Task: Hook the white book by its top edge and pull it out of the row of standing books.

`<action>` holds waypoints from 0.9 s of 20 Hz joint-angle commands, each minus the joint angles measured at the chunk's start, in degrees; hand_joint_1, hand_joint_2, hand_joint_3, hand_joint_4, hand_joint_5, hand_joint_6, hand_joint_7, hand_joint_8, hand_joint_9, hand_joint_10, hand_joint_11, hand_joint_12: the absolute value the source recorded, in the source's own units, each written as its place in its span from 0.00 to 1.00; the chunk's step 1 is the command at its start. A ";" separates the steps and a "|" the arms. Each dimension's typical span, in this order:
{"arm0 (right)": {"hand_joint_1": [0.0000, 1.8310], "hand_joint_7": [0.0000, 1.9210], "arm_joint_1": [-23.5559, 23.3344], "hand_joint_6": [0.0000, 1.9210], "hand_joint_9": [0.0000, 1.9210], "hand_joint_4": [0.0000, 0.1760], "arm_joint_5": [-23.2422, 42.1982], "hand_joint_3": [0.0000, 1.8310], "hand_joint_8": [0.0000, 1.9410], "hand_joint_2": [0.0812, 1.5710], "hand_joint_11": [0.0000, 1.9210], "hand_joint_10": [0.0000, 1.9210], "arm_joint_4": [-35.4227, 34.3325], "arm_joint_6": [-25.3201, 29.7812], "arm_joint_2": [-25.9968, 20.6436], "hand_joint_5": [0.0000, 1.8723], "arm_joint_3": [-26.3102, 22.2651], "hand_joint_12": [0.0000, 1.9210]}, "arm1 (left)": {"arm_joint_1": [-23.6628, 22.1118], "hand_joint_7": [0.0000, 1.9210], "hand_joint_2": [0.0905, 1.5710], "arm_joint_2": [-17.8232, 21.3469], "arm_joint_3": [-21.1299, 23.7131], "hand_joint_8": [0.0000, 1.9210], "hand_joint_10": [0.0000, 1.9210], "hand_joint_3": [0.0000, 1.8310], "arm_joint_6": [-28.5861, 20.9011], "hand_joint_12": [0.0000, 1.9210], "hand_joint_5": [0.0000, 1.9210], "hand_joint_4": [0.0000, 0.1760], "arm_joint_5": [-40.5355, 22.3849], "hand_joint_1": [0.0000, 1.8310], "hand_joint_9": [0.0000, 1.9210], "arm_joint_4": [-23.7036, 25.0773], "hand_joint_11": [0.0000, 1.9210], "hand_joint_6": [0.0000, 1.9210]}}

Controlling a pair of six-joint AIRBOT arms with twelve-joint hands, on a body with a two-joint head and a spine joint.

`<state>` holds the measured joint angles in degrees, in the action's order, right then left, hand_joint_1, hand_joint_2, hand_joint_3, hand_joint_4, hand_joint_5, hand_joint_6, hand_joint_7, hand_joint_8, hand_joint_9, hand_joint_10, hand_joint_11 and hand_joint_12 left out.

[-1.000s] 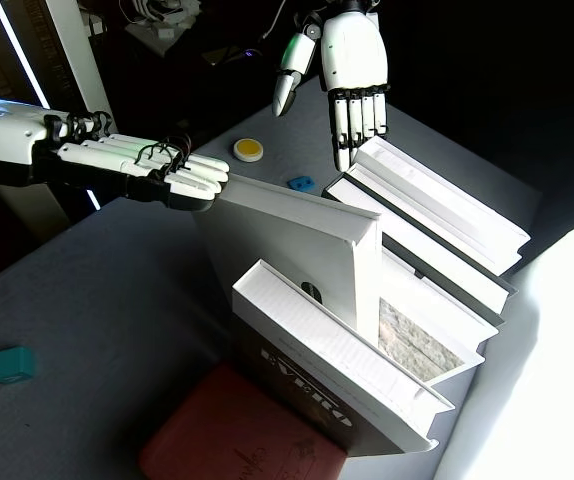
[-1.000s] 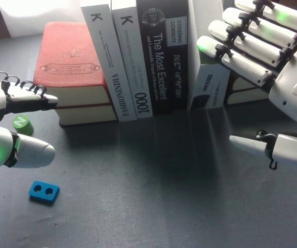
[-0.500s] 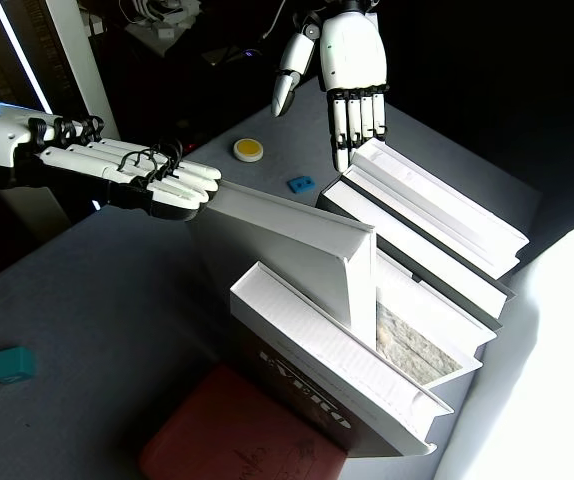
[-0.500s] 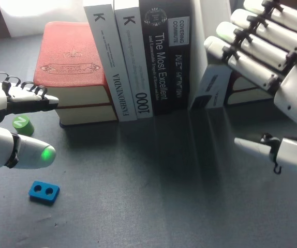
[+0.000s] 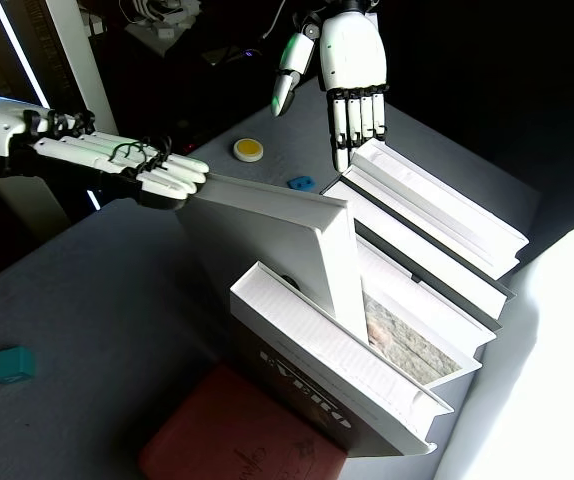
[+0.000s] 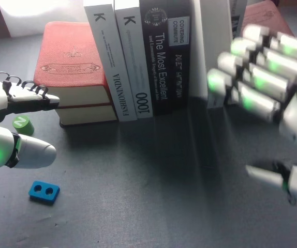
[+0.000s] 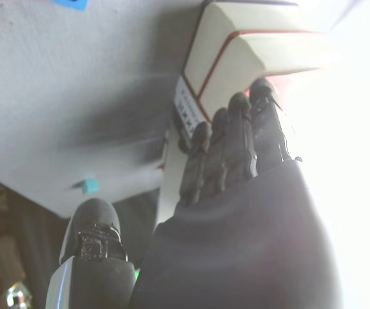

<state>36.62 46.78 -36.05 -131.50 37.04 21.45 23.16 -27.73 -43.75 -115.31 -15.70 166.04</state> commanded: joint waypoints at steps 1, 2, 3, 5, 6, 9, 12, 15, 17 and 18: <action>0.00 0.00 0.20 0.00 0.00 0.00 2.76 0.00 0.00 0.76 0.00 0.00 0.88 -0.19 -0.37 0.00 -0.32 0.00 | -0.52 0.00 0.73 -0.01 -0.17 0.00 0.00 0.00 0.10 0.00 0.00 0.00 4.96 0.00 0.00 0.02 0.00 0.00; 0.00 0.00 0.65 0.00 0.00 0.00 3.01 0.00 0.00 0.76 0.00 0.00 0.88 -0.19 -0.75 0.00 -0.79 0.00 | -0.52 0.00 0.74 -0.01 -0.18 0.00 0.00 0.00 0.10 0.00 0.00 0.00 4.96 0.00 0.00 0.02 0.00 0.00; 0.00 0.00 0.99 0.00 0.00 0.00 3.15 0.00 0.00 0.77 0.00 0.00 0.88 -0.19 -1.04 0.00 -1.16 0.00 | -0.52 0.00 0.73 -0.01 -0.19 0.00 0.00 0.00 0.10 0.00 0.00 0.00 4.95 0.00 0.00 0.02 0.00 0.00; 0.00 0.00 1.45 0.00 0.00 0.00 3.22 0.00 0.00 0.77 0.00 0.00 0.88 -0.19 -1.34 0.00 -1.57 0.00 | -0.52 0.00 0.73 -0.01 -0.18 0.00 0.00 0.00 0.10 0.00 0.00 0.00 4.95 0.00 0.00 0.02 0.00 0.00; 0.00 0.00 1.51 0.00 0.00 0.00 3.23 0.00 0.00 0.77 0.00 0.00 0.87 -0.19 -1.35 0.00 -1.56 0.00 | -0.52 0.00 0.73 0.00 -0.16 0.00 0.00 0.00 0.10 0.00 0.00 0.00 4.95 0.00 0.00 0.02 0.00 0.00; 0.00 0.00 1.86 0.00 0.00 0.00 2.67 0.00 0.00 0.77 0.00 0.00 0.87 -0.22 -1.35 0.00 -1.52 0.00 | -0.52 0.00 0.73 -0.01 -0.16 0.00 0.00 0.00 0.10 0.00 0.00 0.00 4.95 0.00 0.00 0.02 0.00 0.00; 0.00 0.00 3.21 0.00 0.00 0.00 1.44 0.00 0.00 0.76 0.00 0.00 0.15 -0.24 -0.91 0.00 -0.84 0.00 | -0.52 0.00 0.73 -0.04 -0.08 0.00 0.00 0.00 0.10 0.00 0.00 0.00 4.95 0.00 0.00 0.02 0.00 0.00; 0.00 0.00 3.51 0.00 0.00 0.00 0.22 0.00 0.00 0.77 0.00 0.00 -4.10 -2.95 0.59 0.00 0.74 0.00 | -0.52 0.00 0.73 -0.03 -0.06 0.00 0.00 0.00 0.10 0.00 0.00 0.00 4.96 0.00 0.00 0.02 0.00 0.00; 0.00 0.00 3.99 0.00 0.00 0.00 0.13 0.00 0.00 0.77 0.00 0.00 -4.71 -3.70 1.51 0.00 1.49 0.00 | -0.52 0.00 0.73 -0.03 -0.06 0.00 0.00 0.00 0.10 0.00 0.00 0.00 4.96 0.00 0.00 0.02 0.00 0.00; 0.00 0.00 4.27 0.00 0.00 0.00 0.13 0.00 0.00 0.77 0.00 0.00 -4.71 -3.86 1.97 0.00 1.78 0.00 | -0.52 0.00 0.73 -0.03 -0.07 0.00 0.00 0.00 0.10 0.00 0.00 0.00 4.96 0.00 0.00 0.02 0.00 0.00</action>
<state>41.10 41.63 -42.85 -135.31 39.64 23.29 23.16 -27.73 -43.75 -115.31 -15.70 166.06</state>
